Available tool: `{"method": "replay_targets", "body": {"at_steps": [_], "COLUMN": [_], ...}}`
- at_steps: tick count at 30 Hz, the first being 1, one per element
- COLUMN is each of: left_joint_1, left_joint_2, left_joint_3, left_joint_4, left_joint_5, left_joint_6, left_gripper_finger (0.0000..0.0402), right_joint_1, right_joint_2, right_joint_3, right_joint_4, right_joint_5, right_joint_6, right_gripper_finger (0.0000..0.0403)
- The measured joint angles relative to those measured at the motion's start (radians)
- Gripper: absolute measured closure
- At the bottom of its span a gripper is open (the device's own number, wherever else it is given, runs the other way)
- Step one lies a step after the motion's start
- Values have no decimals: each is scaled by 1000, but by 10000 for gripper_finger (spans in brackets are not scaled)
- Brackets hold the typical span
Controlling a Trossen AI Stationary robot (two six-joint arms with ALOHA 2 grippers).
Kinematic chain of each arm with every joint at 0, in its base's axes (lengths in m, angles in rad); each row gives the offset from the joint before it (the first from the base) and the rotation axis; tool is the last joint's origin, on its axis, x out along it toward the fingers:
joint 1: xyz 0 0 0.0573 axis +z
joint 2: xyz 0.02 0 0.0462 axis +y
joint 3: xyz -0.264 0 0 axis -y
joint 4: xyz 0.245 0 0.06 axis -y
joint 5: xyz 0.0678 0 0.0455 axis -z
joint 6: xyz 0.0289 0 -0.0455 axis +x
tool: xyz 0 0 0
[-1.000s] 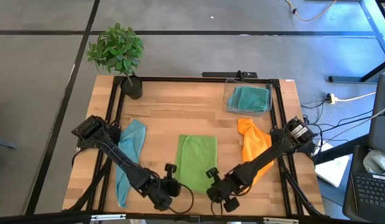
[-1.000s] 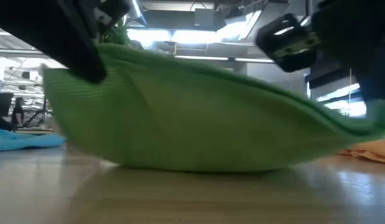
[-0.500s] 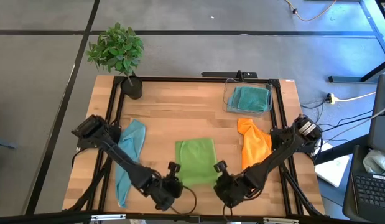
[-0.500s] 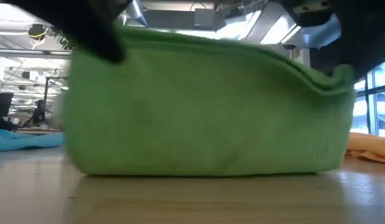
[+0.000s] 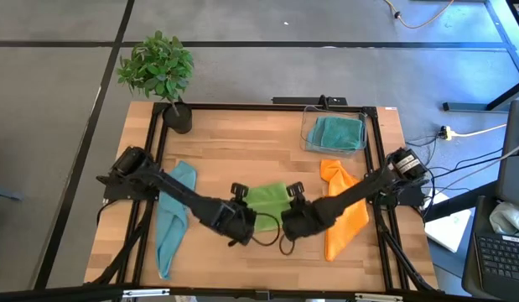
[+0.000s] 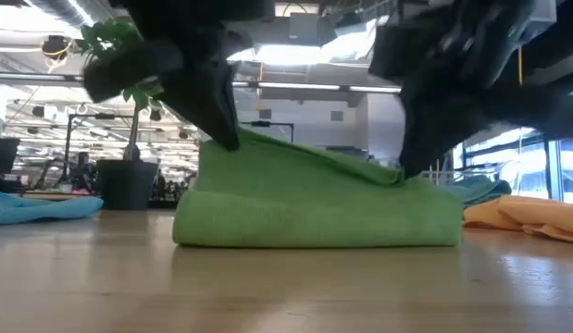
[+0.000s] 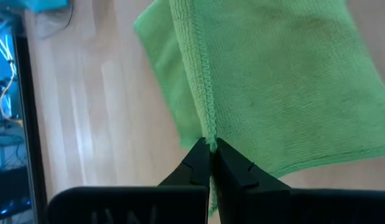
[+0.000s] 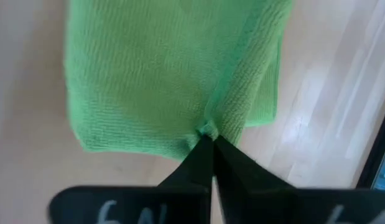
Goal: Fold microfiber towels
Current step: Fold the green microfiber towel
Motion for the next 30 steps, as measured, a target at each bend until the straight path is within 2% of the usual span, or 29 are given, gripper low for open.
{"method": "replay_targets", "body": {"at_steps": [8,13,24,30], "left_joint_1": [68,87,118,134], "left_joint_2": [0,0,0,0], "left_joint_3": [-27,-60,-81,-81], "left_joint_4": [-16,19,17,18], "left_joint_5": [18,77,84,114], "left_joint_6": [-15,-18,-64,-91], "left_gripper_finger": [401,399,397,399], "right_joint_1": [-116,-148,-204,-225], "right_joint_2": [0,0,0,0], "right_joint_3": [-88,-93,-93,-93], "right_joint_4": [153,178,218,221], "right_joint_5": [-2,-36,-82,-88], "right_joint_6": [-89,-116,-115,-113], "right_gripper_finger": [392,392,391,364]}}
